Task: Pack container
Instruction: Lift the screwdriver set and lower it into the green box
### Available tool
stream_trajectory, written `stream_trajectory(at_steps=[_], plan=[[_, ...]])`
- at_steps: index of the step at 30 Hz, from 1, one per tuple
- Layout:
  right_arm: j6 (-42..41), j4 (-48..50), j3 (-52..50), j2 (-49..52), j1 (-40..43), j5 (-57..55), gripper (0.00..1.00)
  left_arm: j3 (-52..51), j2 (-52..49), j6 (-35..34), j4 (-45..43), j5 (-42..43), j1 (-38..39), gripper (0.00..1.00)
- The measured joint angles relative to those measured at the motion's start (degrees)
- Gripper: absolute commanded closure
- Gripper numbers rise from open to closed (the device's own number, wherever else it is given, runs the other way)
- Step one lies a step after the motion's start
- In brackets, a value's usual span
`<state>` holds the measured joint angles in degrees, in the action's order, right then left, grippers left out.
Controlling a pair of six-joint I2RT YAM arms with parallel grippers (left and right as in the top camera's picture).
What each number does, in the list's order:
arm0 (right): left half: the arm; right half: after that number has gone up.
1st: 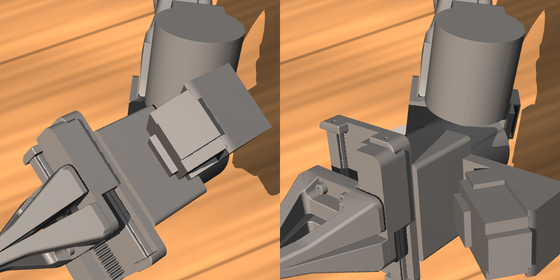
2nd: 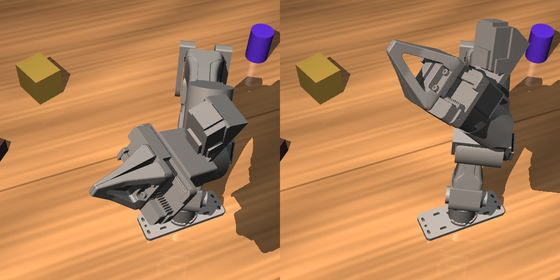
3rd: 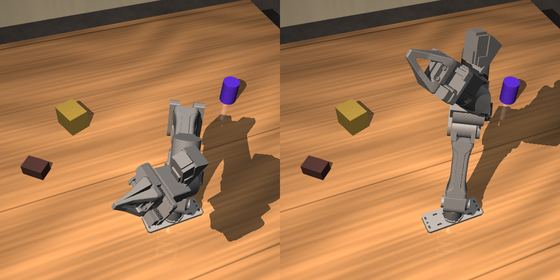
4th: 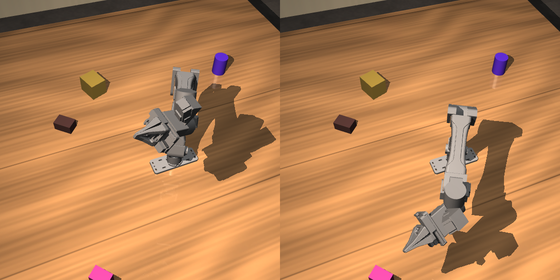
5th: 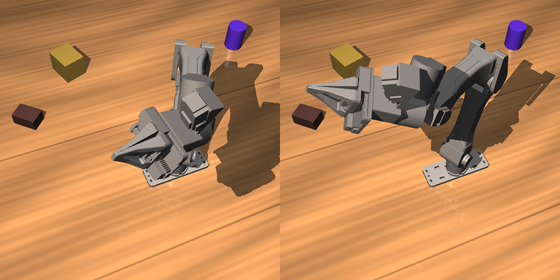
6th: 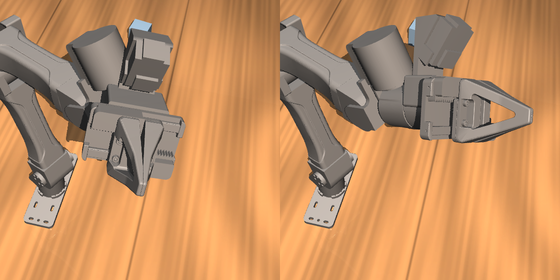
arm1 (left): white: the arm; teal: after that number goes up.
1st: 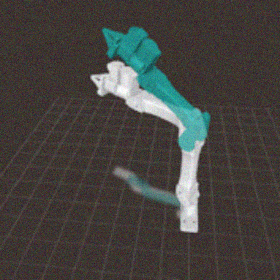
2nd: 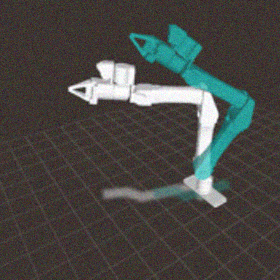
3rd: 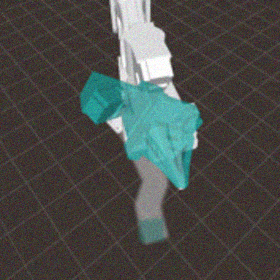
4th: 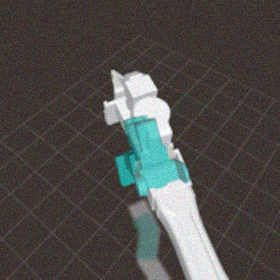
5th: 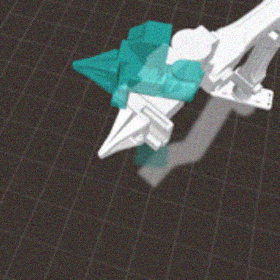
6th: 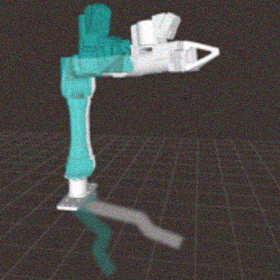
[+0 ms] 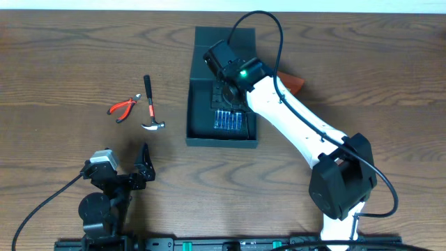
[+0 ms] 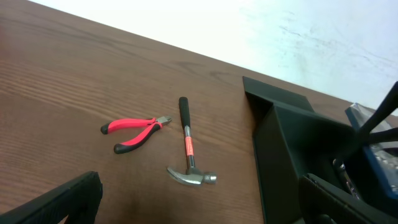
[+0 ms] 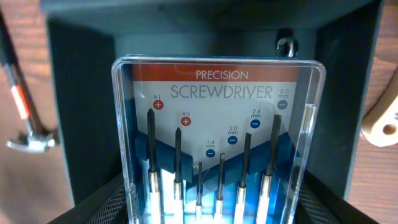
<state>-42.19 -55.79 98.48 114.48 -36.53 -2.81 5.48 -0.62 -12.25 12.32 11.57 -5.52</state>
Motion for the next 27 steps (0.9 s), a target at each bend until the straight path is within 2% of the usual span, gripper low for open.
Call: stream_trajectory(at_steps=[15, 23, 27], plan=[[-5.4, 7.1, -8.1, 0.2, 0.0, -0.9, 0.59, 0.0, 0.0, 0.0, 0.0, 0.0, 0.0, 0.01], [-3.8, 11.8, -11.2, 0.4, 0.0, -0.9, 0.58, 0.0, 0.0, 0.0, 0.0, 0.0, 0.0, 0.02], [-2.7, 12.5, -11.5, 0.4, 0.0, -1.1, 0.53, 0.0, 0.0, 0.0, 0.0, 0.0, 0.0, 0.01]])
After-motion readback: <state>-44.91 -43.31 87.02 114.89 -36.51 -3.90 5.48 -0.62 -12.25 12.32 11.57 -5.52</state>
